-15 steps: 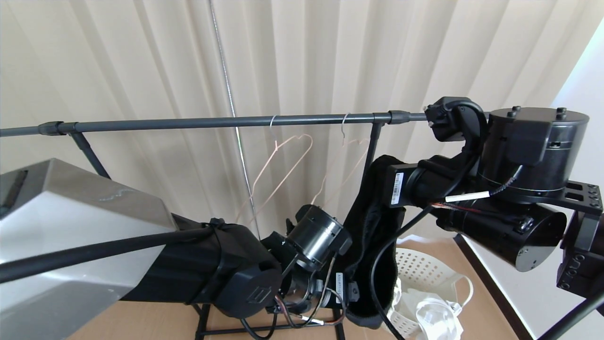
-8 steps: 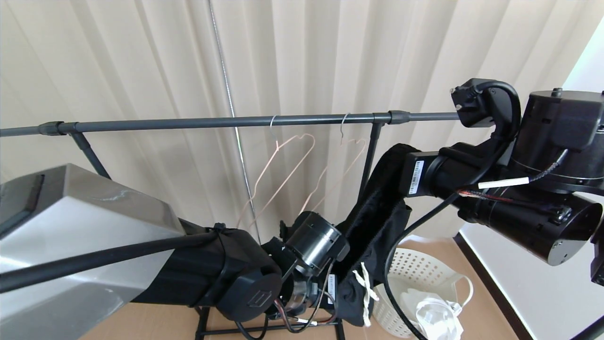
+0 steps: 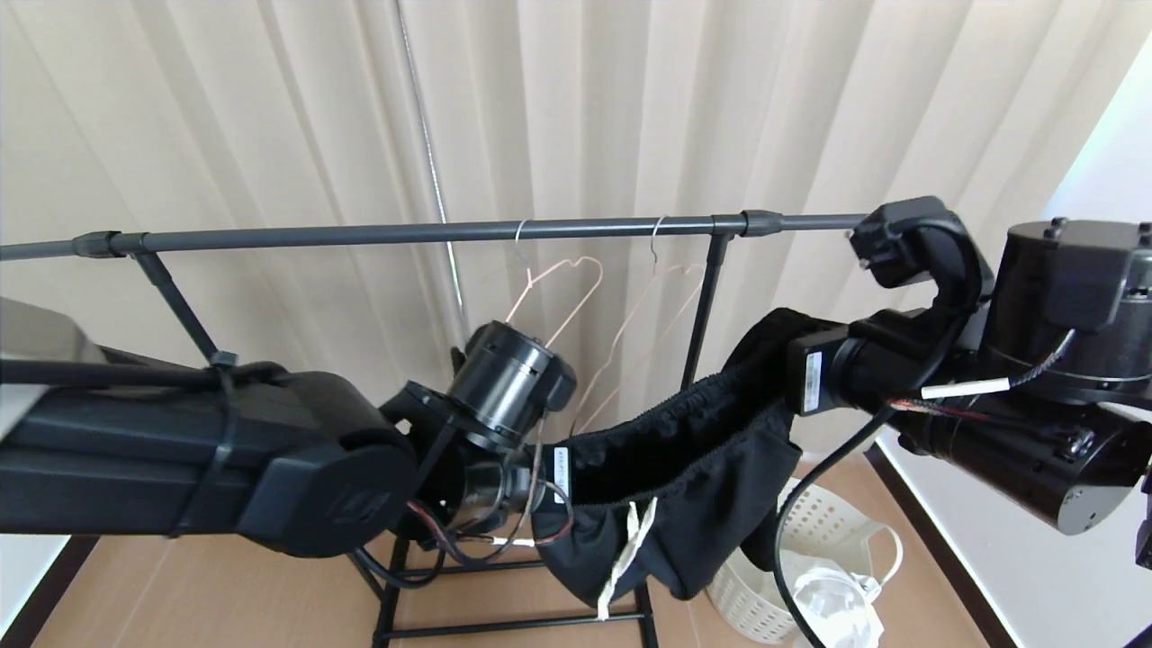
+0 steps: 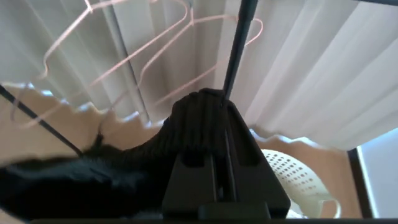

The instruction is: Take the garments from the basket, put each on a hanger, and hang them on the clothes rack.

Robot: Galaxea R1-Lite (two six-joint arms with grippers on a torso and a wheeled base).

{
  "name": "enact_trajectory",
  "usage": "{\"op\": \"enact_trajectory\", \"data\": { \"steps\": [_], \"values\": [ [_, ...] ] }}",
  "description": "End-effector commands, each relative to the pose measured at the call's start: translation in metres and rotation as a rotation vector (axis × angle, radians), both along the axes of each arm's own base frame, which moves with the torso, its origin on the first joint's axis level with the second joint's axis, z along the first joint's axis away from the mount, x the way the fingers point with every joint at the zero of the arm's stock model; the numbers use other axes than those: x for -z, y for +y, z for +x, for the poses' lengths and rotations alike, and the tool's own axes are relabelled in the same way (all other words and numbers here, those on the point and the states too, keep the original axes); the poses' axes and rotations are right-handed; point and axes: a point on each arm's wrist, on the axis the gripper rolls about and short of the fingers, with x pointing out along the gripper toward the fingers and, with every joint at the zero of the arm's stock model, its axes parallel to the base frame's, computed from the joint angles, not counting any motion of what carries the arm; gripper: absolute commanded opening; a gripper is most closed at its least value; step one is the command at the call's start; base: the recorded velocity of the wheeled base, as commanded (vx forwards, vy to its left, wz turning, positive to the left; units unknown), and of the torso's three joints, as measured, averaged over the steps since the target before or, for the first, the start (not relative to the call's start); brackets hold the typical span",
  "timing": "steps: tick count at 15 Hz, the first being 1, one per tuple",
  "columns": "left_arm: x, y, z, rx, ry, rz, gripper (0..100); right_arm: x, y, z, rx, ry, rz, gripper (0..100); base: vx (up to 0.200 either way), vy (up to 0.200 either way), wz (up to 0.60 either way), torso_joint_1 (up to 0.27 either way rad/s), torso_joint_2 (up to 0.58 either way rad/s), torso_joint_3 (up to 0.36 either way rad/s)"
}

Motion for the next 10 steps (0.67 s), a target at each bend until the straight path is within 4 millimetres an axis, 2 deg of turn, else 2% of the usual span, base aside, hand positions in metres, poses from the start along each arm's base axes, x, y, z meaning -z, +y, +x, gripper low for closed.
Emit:
{"op": "enact_trajectory", "data": {
  "steps": [1, 3, 5, 7, 9, 10],
  "values": [
    [-0.034, 0.021, -0.005, -0.029, -0.085, -0.051, 0, 0.019, -0.005, -0.003, -0.029, 0.048, -0.088, 0, 0.000, 0.000, 0.00, 0.000, 0.00, 0.000],
    [-0.036, 0.027, -0.008, -0.060, -0.093, 0.006, 0, 0.037, -0.012, -0.008, -0.085, 0.084, -0.193, 0, 0.000, 0.000, 0.00, 0.000, 0.00, 0.000],
    [-0.036, 0.028, -0.009, -0.073, -0.095, 0.022, 0, 0.041, -0.015, -0.008, -0.095, 0.093, -0.225, 0, 0.000, 0.000, 0.00, 0.000, 0.00, 0.000],
    [-0.039, 0.034, -0.014, -0.091, -0.100, 0.042, 0, 0.053, -0.027, -0.002, -0.093, 0.123, -0.303, 0, 0.000, 0.000, 0.00, 0.000, 0.00, 0.000],
    [-0.042, 0.039, -0.015, -0.100, -0.104, 0.041, 0, 0.054, -0.031, 0.002, -0.075, 0.126, -0.313, 0, 0.000, 0.000, 0.00, 0.000, 0.00, 0.000],
    [-0.045, 0.047, -0.017, -0.118, -0.100, 0.045, 0, 0.055, -0.040, 0.011, -0.032, 0.136, -0.313, 0, 0.000, 0.000, 0.00, 0.000, 0.00, 0.000]
  ]
}}
